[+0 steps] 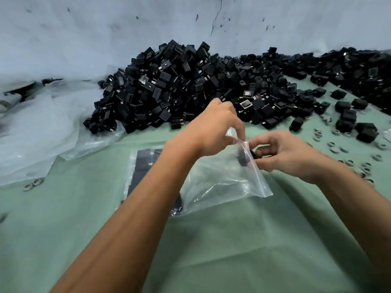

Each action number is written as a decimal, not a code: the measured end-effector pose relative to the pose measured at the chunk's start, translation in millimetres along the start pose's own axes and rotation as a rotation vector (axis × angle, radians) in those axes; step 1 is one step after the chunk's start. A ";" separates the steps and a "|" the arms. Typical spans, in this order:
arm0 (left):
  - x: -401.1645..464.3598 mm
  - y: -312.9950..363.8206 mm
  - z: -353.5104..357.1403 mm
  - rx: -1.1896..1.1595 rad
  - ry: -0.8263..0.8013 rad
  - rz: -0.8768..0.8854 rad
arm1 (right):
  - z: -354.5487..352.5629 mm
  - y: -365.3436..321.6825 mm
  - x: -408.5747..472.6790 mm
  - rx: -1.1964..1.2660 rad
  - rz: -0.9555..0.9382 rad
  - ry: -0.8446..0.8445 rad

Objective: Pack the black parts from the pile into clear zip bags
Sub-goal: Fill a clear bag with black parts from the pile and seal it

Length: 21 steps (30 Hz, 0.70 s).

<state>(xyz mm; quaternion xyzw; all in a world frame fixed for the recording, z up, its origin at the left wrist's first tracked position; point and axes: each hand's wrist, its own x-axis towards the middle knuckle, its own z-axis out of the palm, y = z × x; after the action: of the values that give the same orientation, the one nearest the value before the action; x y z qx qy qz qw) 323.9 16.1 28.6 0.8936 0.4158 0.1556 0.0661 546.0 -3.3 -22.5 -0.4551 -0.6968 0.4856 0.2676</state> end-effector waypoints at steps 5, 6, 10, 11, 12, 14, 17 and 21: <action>-17.7 -1.5 -14.1 -0.057 0.122 0.003 | 26.0 -25.1 33.0 -0.024 -0.041 -0.271; -20.7 -3.4 -15.8 -0.063 0.130 0.006 | 32.9 -30.1 40.9 -0.084 -0.021 -0.316; -28.1 -10.2 -17.6 -0.134 0.171 0.028 | 83.6 -57.5 61.9 -0.685 0.384 -0.297; -29.7 -10.7 -16.4 -0.154 0.187 0.036 | 104.6 -64.6 74.3 -1.076 0.512 -0.216; -32.1 -11.9 -14.9 -0.192 0.210 0.040 | 111.7 -58.6 85.1 -1.223 0.406 -0.227; -39.5 -18.1 -11.9 -0.331 0.285 0.015 | 90.1 -30.9 82.5 -0.927 0.028 -0.415; -57.4 -44.8 -11.7 -0.567 0.453 -0.122 | 82.1 -36.5 88.3 -0.246 -0.165 -0.514; -85.7 -95.0 -8.3 -0.716 0.653 -0.363 | 99.8 -15.2 102.7 -0.169 -0.218 -0.580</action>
<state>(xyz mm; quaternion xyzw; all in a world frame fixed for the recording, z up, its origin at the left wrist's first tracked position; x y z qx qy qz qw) 200.6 11.9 -6.2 0.6333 0.4840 0.5448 0.2606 413.6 43.5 -54.0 -0.2412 -0.8266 0.5038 0.0695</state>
